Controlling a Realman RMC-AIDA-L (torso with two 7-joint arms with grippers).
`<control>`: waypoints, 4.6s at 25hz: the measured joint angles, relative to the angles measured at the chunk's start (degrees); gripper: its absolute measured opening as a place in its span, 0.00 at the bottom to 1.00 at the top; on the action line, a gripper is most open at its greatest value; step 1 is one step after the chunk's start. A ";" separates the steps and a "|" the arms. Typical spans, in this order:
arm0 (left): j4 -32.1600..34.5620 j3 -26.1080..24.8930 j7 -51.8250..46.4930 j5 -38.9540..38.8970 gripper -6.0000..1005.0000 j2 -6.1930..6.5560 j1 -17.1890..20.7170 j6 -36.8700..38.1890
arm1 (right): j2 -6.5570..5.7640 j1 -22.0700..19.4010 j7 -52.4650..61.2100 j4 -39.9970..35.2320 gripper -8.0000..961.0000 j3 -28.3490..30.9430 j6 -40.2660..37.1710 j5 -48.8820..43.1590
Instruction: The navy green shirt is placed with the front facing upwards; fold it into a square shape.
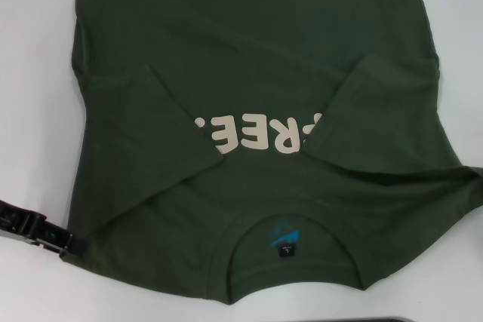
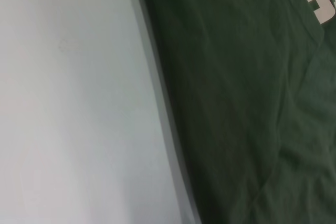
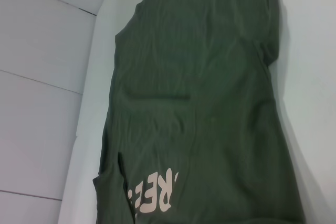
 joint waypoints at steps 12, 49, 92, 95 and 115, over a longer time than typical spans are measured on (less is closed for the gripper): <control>-1.89 0.54 0.75 -0.24 0.56 -0.73 -1.22 -0.49 | -0.07 0.09 0.00 0.00 0.09 0.17 -0.11 0.00; -1.34 0.03 0.83 -0.02 0.04 -0.12 -2.60 0.34 | -0.07 0.37 -0.01 0.00 0.09 0.26 0.10 0.00; 0.43 3.53 3.03 0.16 0.04 1.39 -4.97 3.80 | 1.55 -8.39 -4.90 0.79 0.09 0.85 2.15 -0.43; 0.32 3.52 3.14 0.16 0.04 1.39 -5.07 3.66 | 1.72 -9.39 -5.19 0.80 0.09 1.44 1.82 -0.43; 0.30 3.79 3.14 0.16 0.04 1.28 -4.35 3.79 | 1.80 -10.53 -5.89 0.79 0.09 2.02 1.52 -0.55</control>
